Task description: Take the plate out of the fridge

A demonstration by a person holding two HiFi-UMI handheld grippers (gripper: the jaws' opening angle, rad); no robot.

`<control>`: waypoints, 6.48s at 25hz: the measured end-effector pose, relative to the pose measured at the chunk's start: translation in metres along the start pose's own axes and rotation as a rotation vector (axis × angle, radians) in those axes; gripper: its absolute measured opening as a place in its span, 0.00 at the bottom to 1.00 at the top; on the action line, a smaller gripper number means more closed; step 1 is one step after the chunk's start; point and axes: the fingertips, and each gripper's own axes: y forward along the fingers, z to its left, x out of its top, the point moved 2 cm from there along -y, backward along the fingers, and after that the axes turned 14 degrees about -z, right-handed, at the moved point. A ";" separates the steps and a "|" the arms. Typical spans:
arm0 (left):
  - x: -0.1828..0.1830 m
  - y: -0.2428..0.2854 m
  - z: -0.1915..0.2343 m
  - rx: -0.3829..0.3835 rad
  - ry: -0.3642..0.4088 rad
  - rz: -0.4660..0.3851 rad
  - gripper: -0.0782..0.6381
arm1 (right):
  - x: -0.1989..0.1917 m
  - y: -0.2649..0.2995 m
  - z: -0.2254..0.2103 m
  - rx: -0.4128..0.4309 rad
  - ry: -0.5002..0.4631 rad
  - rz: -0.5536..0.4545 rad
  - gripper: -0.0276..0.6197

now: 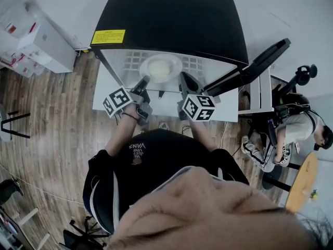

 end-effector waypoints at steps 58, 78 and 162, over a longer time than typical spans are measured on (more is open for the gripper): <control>0.000 -0.008 0.003 -0.016 -0.003 0.014 0.16 | -0.031 0.008 0.008 0.004 0.455 0.085 0.21; 0.003 -0.027 0.000 -0.061 0.009 0.072 0.16 | -0.027 -0.013 0.025 -0.055 0.412 0.028 0.20; -0.044 -0.108 -0.010 -0.102 0.037 0.128 0.16 | -0.033 -0.111 0.058 -0.069 0.406 -0.018 0.20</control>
